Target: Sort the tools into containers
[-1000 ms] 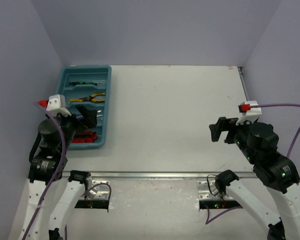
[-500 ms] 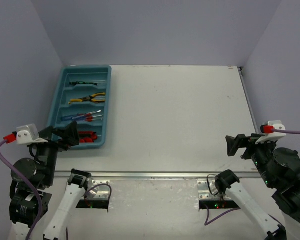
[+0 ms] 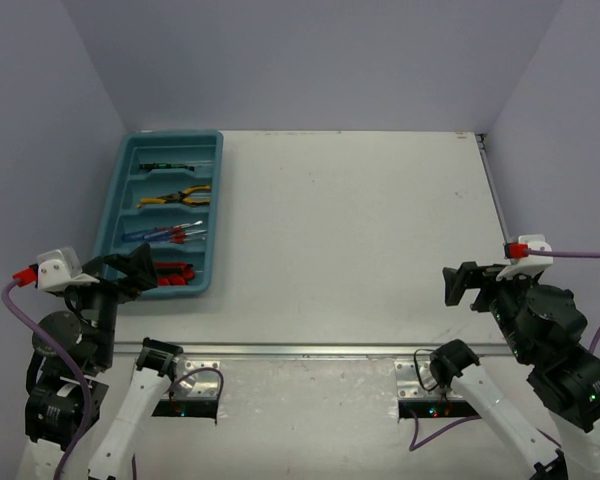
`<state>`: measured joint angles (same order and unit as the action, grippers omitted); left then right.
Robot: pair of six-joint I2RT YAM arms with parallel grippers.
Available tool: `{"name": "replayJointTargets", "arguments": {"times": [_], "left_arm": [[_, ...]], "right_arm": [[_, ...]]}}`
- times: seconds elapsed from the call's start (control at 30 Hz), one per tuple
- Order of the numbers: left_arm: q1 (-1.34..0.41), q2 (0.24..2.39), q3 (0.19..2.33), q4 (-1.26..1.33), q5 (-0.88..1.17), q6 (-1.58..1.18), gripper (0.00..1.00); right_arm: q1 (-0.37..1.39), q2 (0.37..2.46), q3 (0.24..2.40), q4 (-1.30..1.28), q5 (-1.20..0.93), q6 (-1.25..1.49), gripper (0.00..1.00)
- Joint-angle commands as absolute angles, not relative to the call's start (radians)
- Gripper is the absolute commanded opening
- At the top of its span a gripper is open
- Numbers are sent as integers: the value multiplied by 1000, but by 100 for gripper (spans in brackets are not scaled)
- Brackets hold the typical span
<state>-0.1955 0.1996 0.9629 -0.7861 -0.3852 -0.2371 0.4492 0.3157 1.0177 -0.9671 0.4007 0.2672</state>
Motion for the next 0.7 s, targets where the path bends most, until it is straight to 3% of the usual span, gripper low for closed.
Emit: {"name": "replayJointTargets", "arguments": {"times": [0.0,0.67], "left_arm": [[-201,187,942,-723,-406,-233,100],[-202,169,756,-508,-377,-208,100]], "right_arm": [[451,336,987,-893,420,284,99],[450,356,883,-808,396,296,99]]}}
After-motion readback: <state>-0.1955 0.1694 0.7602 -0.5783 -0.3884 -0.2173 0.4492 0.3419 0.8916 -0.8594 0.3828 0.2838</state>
